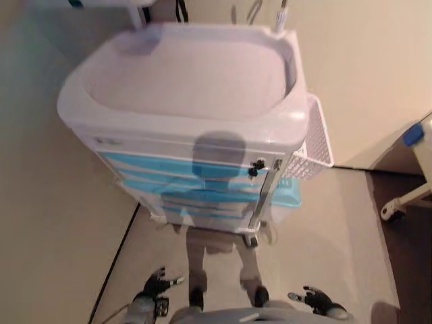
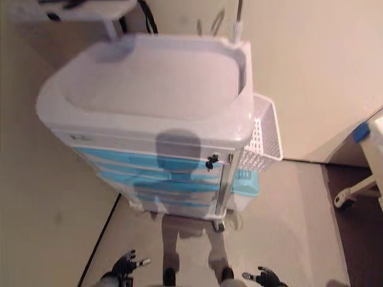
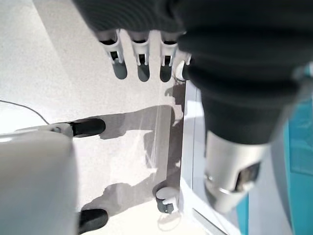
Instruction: Open the drawer and pick up the medicine
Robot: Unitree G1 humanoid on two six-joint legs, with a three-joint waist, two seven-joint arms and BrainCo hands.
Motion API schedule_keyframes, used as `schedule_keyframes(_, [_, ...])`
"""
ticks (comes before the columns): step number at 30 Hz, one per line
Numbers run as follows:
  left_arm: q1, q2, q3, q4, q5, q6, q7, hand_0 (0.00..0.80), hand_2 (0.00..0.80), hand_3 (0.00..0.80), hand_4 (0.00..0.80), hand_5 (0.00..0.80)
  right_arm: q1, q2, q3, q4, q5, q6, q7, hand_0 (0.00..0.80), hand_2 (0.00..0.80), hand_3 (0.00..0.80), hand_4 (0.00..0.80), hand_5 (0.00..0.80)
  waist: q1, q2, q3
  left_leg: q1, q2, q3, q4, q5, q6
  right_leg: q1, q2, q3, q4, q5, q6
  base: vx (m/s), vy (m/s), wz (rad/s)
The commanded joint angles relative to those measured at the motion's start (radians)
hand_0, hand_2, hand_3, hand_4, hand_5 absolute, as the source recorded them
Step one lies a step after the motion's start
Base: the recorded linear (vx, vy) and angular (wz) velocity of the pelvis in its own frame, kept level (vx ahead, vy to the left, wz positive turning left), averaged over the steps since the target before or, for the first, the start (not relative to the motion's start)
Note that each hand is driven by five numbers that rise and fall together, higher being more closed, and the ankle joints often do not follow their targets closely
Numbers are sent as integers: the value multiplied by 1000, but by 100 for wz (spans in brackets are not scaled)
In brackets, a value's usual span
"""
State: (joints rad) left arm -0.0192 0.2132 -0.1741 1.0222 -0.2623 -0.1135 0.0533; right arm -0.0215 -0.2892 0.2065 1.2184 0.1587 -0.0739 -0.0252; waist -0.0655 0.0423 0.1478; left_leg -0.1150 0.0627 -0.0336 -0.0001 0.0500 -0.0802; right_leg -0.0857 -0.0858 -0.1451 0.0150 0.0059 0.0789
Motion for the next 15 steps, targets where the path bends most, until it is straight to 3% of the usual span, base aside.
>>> schedule_keyframes(1, [-60,46,42,-80,-93,-65,32,0,0,0,0,0,-82,3,-1,-50,47,-41,-24,0,0,0,0,0,2,-81,60,-60,-102,26,87,-78,76,-130,-34,47,147,-39,24,-186,12,16])
schedule_keyframes(9, [-117,70,27,-289,-227,-96,31,0,0,0,0,0,-144,-45,0,-114,76,-52,-46,0,0,0,0,0,1,-75,120,-310,-119,24,287,-114,86,-347,-60,69,299,-62,11,-126,26,15])
schedule_keyframes(15, [-138,39,46,-492,-456,-121,-19,0,0,0,0,0,-179,-76,-13,-124,90,-53,-51,0,0,0,0,0,1,-64,142,-456,-132,27,434,-163,93,-489,-77,89,435,-97,2,-69,29,6])
